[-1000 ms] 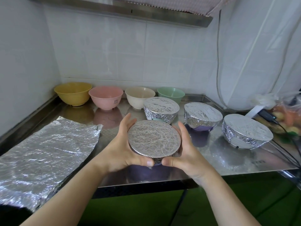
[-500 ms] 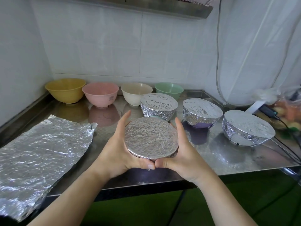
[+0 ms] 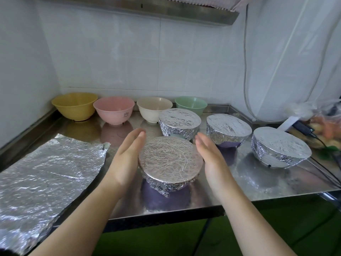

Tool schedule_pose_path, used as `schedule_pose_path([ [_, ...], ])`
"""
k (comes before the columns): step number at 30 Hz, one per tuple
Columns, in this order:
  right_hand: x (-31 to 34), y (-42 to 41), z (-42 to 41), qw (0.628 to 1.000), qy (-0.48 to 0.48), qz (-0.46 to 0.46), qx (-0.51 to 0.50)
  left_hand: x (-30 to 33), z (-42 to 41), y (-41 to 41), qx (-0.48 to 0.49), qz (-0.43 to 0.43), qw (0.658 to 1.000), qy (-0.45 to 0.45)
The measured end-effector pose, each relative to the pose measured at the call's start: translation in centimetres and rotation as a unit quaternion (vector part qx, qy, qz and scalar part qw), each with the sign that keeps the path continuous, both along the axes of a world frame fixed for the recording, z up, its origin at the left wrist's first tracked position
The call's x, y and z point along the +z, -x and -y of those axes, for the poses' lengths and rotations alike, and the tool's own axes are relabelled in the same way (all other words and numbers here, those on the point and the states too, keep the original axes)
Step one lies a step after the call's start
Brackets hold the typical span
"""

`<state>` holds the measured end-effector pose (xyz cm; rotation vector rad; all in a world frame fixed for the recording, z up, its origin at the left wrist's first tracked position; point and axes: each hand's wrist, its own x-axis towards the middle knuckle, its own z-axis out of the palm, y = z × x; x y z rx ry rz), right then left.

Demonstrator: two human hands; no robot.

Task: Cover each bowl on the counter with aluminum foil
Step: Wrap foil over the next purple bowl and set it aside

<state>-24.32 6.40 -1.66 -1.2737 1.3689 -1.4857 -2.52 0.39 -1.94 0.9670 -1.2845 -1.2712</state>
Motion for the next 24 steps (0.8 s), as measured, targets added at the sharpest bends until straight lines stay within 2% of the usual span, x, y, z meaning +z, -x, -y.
schedule_pose_path([
  [2, 0.5, -0.4, 1.4, 0.999, 0.006, 0.005, -0.046, 0.6, -0.4, 0.9, 0.012, -0.014, 1.0, 0.003],
  [5, 1.1, -1.6, 2.3, 0.997, -0.004, 0.044, -0.064, 0.9, 0.0, 2.3, -0.004, -0.07, 0.996, -0.057],
  [9, 0.9, -2.3, 2.6, 0.981, -0.039, 0.177, -0.064, -0.2, 0.1, 3.2, 0.007, -0.142, 0.984, -0.106],
  [12, 0.7, -2.4, 2.6, 0.97, -0.059, 0.227, -0.06, -0.5, -0.2, 3.6, 0.011, -0.207, 0.968, -0.139],
  [19, 1.2, -2.6, 2.1, 0.967, -0.061, 0.241, -0.057, -0.8, -0.7, 4.1, 0.019, -0.28, 0.947, -0.155],
  [24, 1.3, -2.8, 2.0, 0.965, -0.07, 0.242, -0.068, -0.9, -0.7, 4.1, 0.019, -0.292, 0.942, -0.163],
])
